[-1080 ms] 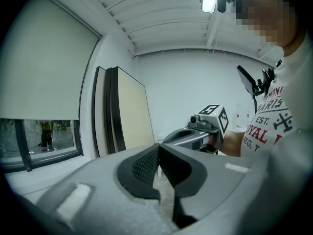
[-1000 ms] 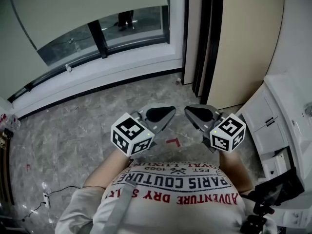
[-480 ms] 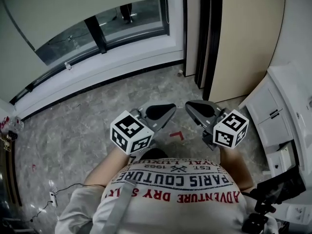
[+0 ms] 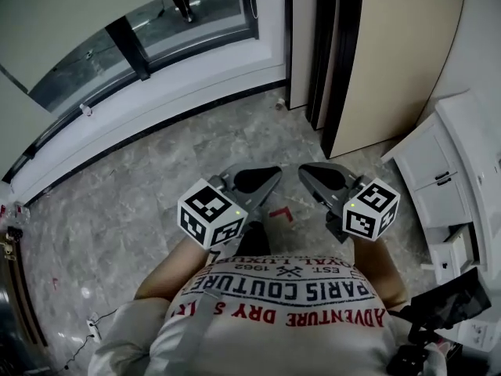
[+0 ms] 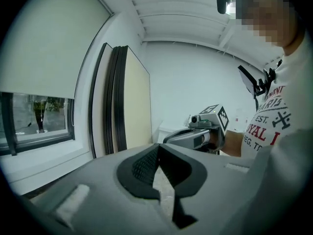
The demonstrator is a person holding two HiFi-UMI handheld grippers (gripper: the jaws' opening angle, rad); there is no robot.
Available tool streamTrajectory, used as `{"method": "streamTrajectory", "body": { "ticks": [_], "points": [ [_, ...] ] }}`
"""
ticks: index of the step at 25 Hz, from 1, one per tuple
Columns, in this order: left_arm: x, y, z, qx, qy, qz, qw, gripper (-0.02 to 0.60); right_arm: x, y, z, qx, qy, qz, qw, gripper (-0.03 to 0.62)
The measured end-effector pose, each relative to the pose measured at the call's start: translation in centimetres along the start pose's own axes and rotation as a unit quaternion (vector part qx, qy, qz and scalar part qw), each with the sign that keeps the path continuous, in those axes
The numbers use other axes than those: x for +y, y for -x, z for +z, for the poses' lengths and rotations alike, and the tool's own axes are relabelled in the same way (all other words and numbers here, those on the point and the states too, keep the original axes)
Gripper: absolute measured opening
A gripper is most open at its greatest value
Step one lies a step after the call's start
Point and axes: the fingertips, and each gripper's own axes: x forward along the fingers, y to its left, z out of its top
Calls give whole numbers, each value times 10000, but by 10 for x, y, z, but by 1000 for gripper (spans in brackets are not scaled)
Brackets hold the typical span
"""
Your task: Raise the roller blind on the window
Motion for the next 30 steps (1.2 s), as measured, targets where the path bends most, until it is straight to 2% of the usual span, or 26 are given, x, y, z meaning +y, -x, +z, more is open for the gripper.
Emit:
{"method": "streamTrajectory", "body": {
  "ticks": [4, 10, 18, 22, 27, 30],
  "points": [
    [60, -22, 1, 114, 202, -34, 9997, 2, -46, -40, 5, 102, -176, -47, 9998, 3],
    [175, -37, 8, 191, 431, 113, 9988, 2, -110, -134, 26, 269, -398, 91, 9988, 3],
    [309, -38, 40, -106, 641, 466, 9968, 2, -179, -229, 80, 178, -310, 121, 9993, 3],
    [345, -50, 53, -145, 713, 457, 9963, 2, -201, -251, 100, -14, -373, 148, 9992, 3],
    [370, -79, 63, -47, 445, 381, 9983, 2, -241, -267, 111, -64, -395, 140, 9991, 3],
    [395, -100, 71, -31, 440, 434, 9981, 2, -275, -280, 122, -64, -339, 167, 9993, 3]
  ]
}}
